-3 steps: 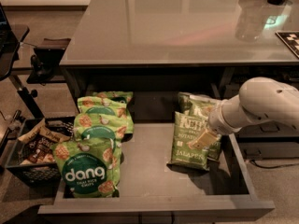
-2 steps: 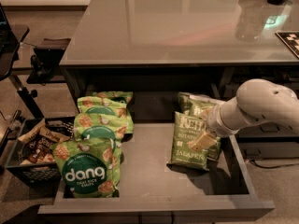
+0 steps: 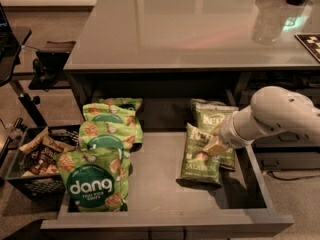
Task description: Pick green jalapeno chip bag from top drawer and place on counter
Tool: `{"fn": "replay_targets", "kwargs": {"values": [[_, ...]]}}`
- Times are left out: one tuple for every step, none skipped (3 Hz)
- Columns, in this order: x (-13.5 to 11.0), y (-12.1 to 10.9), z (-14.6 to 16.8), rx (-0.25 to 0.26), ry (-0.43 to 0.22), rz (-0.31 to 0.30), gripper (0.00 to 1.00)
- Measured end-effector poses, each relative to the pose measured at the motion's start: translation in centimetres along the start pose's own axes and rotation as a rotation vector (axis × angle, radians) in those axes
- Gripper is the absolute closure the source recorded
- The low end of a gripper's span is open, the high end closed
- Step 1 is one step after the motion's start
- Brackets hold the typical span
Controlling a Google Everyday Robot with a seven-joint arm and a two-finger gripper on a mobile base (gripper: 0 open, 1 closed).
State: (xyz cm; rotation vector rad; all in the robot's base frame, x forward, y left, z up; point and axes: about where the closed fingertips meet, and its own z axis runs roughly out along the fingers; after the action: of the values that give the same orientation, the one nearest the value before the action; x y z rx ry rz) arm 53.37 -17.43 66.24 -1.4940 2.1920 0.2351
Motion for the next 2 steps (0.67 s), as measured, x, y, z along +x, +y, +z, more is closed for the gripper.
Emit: {"fn": "replay_targets", "kwargs": {"values": [[0.00,0.00,0.00,0.000,0.000,0.000,0.90],[0.00,0.01,0.00,0.000,0.000,0.000,1.00]]}}
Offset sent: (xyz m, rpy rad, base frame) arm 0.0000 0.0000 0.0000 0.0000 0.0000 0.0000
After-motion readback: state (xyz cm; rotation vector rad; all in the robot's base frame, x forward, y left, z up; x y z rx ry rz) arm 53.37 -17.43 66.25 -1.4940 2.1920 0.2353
